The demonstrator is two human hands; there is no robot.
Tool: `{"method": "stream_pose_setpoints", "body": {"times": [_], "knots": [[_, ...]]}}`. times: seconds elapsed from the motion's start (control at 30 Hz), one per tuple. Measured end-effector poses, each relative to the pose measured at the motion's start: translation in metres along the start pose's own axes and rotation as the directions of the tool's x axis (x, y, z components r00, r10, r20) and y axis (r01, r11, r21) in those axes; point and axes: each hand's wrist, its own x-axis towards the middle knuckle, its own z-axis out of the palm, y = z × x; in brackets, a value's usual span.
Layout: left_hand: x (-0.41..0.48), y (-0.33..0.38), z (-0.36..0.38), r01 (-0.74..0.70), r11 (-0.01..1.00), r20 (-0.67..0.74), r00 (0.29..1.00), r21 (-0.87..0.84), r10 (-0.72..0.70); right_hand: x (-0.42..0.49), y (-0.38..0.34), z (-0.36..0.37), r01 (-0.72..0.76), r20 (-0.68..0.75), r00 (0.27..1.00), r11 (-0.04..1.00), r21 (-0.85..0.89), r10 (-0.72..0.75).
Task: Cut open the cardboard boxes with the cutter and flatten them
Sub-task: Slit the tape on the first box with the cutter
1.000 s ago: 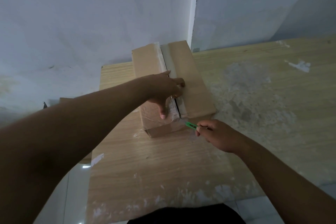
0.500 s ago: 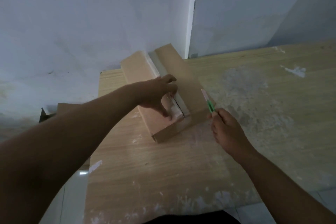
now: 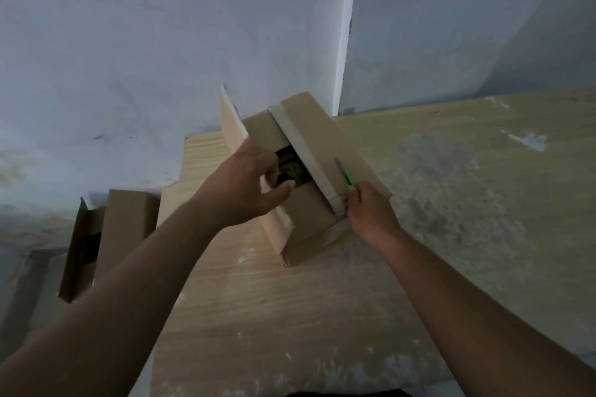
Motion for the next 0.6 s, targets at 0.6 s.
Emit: {"method": "stream_pose_setpoints", "body": {"times": [0.6], "knots": [[-0.019, -0.012, 0.084, 0.54, 0.825, 0.273, 0.778, 0.169, -0.566, -0.006, 0.002, 0.018, -0.116, -0.073, 0.99, 0.988, 0.107, 0.124]]}}
